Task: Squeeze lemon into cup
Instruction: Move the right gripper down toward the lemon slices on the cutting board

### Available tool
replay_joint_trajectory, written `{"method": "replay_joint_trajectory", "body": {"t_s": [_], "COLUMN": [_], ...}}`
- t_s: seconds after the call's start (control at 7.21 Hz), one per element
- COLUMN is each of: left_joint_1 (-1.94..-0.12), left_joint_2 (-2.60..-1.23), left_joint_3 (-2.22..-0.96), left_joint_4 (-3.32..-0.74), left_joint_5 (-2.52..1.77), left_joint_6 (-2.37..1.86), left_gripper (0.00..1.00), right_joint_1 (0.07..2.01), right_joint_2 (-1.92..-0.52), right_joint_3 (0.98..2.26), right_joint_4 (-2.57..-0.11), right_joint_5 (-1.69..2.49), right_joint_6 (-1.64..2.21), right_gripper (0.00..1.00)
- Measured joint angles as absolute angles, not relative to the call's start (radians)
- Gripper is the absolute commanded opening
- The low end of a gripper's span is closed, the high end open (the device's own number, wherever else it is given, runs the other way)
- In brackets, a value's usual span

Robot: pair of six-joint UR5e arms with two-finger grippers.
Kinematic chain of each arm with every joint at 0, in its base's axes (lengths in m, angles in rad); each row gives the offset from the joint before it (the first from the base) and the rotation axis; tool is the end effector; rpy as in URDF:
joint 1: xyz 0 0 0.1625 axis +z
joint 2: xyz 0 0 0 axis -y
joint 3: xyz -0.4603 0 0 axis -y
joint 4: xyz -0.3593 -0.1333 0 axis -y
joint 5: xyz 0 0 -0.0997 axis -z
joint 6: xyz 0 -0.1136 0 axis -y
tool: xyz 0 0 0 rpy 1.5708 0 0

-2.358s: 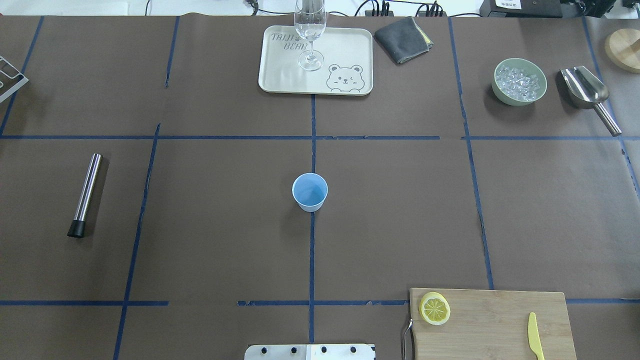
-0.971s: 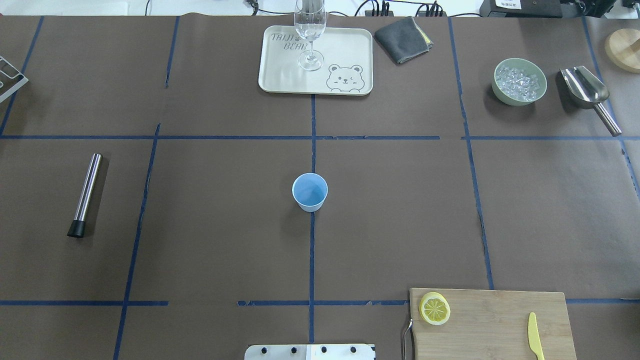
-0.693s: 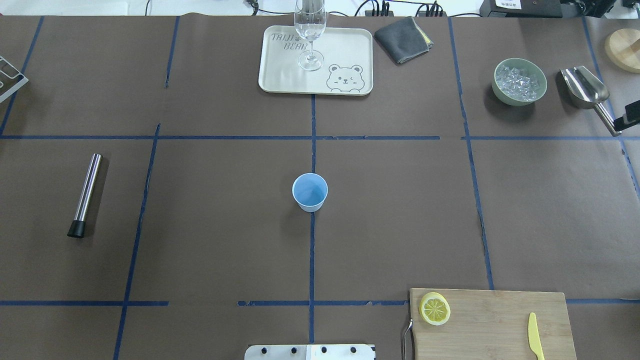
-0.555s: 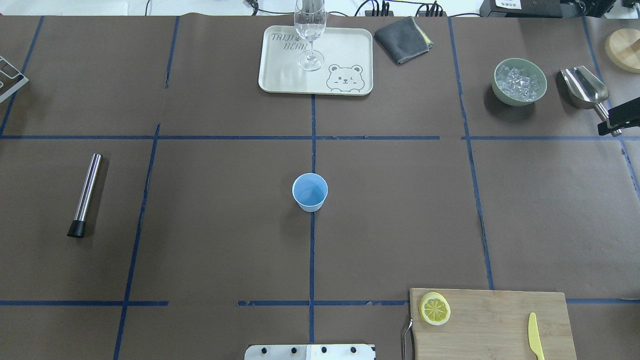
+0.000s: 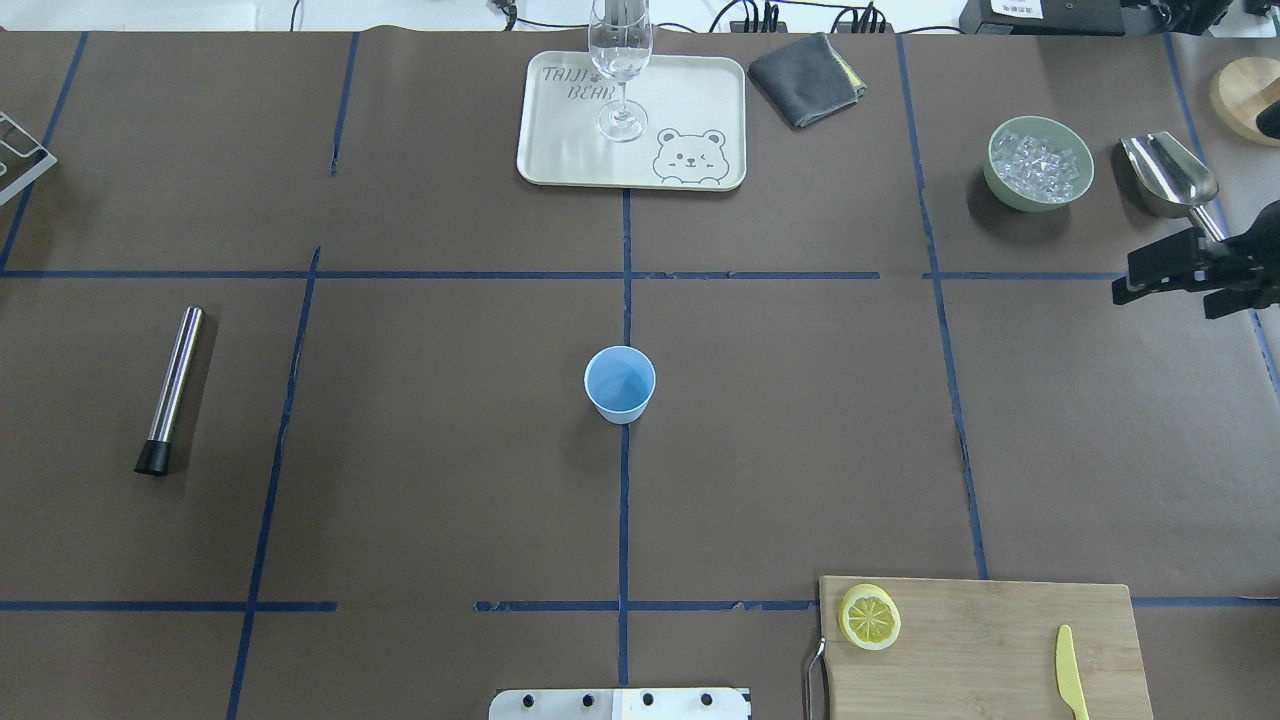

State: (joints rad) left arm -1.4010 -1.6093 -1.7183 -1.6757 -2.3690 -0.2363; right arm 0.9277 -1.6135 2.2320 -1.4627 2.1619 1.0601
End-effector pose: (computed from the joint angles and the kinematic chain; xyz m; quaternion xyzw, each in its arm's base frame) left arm 0.0314 -0.4908 0.6034 0.0533 0.4035 0.0260 0.9130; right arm -0.1900 -0.3703 0.4183 0.0191 -0.4351 0.0838 0.8963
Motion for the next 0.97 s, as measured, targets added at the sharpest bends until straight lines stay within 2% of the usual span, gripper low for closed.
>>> {"method": "replay_joint_trajectory", "body": {"t_s": [0.42,0.69,0.97], "left_joint_1": [-1.348,-1.279,-1.249], "left_joint_2": [-1.654,-1.703,-1.723], "left_joint_3": [-1.715,-1.719,-1.719], "left_joint_4": [-1.676,-1.678,-1.68], "left_joint_5": [-2.365,-2.367,-2.37], "left_joint_6": [-0.317,-0.419,-0.46], "left_gripper": [1.0,1.0,1.0], "right_joint_1": [0.581,0.411,0.281], "right_joint_2": [-1.598,-1.568,-1.528], "right_joint_3": [2.325,2.327,2.276], "right_joint_4": [-1.459,-1.457,-1.457], "right_joint_5": [1.898,1.751,1.637], "right_joint_6": [1.363,1.474,1.542], "right_gripper": [1.0,1.0,1.0]}}
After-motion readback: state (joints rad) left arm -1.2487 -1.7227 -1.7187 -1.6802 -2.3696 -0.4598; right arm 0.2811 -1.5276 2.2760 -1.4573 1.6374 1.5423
